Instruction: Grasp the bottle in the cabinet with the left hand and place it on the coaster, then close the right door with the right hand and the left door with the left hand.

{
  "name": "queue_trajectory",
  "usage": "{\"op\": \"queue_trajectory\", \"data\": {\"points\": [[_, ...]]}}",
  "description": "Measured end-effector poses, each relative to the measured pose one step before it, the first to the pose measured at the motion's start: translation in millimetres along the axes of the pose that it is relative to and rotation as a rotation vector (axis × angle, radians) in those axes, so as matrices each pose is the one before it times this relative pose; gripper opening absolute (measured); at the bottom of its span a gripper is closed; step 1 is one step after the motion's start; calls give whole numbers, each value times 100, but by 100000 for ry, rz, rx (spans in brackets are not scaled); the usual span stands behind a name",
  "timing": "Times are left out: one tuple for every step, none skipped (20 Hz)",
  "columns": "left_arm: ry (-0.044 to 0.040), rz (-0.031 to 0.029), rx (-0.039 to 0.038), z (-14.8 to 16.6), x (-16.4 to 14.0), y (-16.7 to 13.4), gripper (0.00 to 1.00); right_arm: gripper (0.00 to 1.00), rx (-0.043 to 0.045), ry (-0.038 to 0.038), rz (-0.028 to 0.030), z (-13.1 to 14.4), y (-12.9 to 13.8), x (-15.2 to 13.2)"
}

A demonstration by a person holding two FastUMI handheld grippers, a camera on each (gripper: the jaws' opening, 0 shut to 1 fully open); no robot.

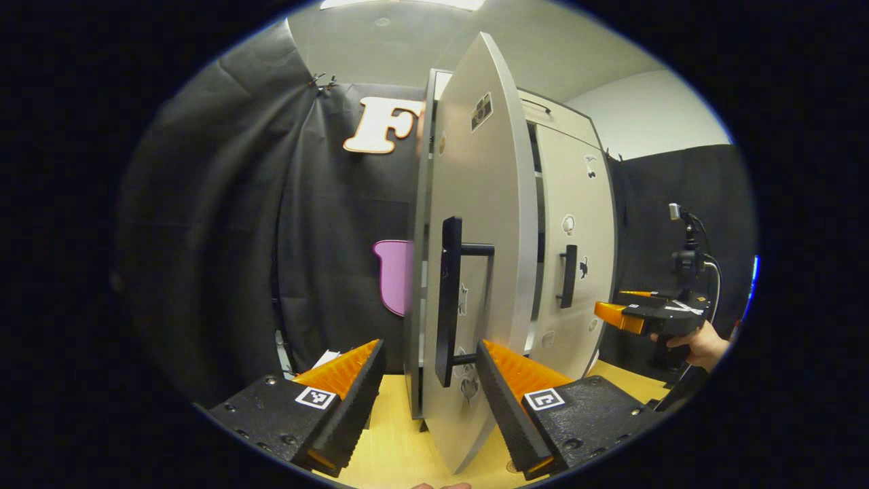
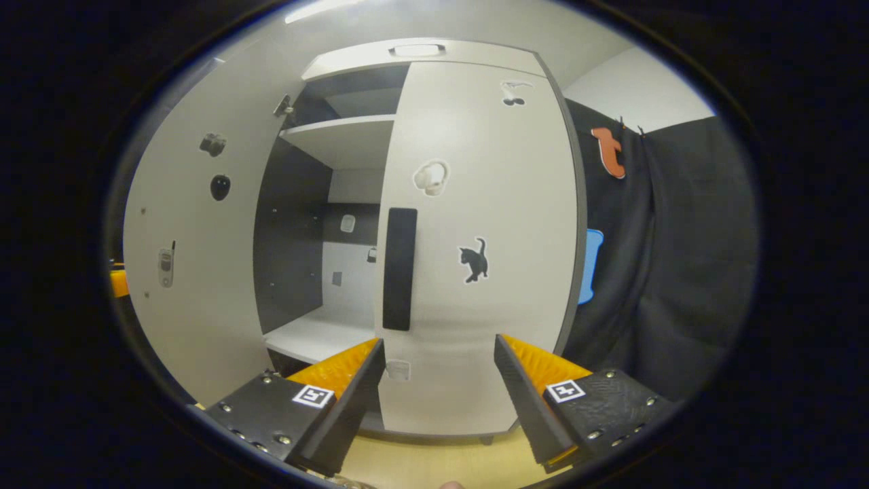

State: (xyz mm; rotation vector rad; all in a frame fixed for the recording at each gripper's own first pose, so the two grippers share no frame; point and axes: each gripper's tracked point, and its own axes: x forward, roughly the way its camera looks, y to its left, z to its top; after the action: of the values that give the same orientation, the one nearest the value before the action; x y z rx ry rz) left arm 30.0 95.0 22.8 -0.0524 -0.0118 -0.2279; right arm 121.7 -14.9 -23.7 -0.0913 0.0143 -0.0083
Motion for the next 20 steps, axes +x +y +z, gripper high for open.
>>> {"op": "queue_trajectory", "data": {"points": [[282, -1766, 861, -18, 336, -876, 86, 98, 689, 561, -42, -283, -313, -320], [-110, -1649, 978, 26, 339, -898, 81, 98, 565, 496, -25, -284, -351, -215], [-292, -998, 1424, 91, 454, -759, 81, 98, 322, 271, -56, -122, -352, -196], [89, 377, 2348, -38, 388, -377, 81, 98, 42, 139, -38, -82, -378, -276], [28, 849, 2356, -160, 387, -169, 86, 98, -177, 208, -210, -61, -461, -277], [-612, -1188, 231, -214, 54, -800, 86, 98, -219, 181, -180, -75, -491, -241], [-565, -1097, -2217, 135, 593, -430, 82, 98, -226, 105, -512, -2, -582, -278], [1995, -1024, -3437, -434, 507, -308, 84, 98, 60, 99, -653, 471, -716, -91], [-74, -959, -2215, -70, 399, -401, 81, 98, 481, 161, -686, -66, -575, -218], [-130, -648, -1333, 88, 529, -580, 81, 98, 781, 233, -604, -106, -548, -29], [223, -622, 212, 44, 355, -461, 84, 98, 885, 337, -447, -61, -538, -122], [-168, -522, 633, 27, 382, -479, 85, 98, 866, 360, -516, -75, -496, -114], [248, -750, 933, -35, 433, -471, 86, 98, 671, 409, -468, -85, -461, -111], [24, -435, 790, -53, 480, -427, 81, 98, 580, 386, -552, -56, -448, -73], [9, -349, 288, -10, 582, -482, 81, 98, 503, 168, -543, -60, -443, -79], [-153, -452, 125, -105, 586, -518, 86, 98, 420, 286, -588, -57, -526, -142], [7, -121, 49, -1, 580, -370, 81, 98, 339, 185, -449, -43, -454, -138], [-276, -71, -8, -123, 597, -325, 86, 98, 281, 123, -541, -11, -464, -183], [-315, 193, -160, -36, 701, -297, 88, 98, 88, 100, -290, -556, -305, -317], [91, 804, -238, -40, 682, -157, 84, 98, -73, 47, -497, 24, -447, -114]]}}
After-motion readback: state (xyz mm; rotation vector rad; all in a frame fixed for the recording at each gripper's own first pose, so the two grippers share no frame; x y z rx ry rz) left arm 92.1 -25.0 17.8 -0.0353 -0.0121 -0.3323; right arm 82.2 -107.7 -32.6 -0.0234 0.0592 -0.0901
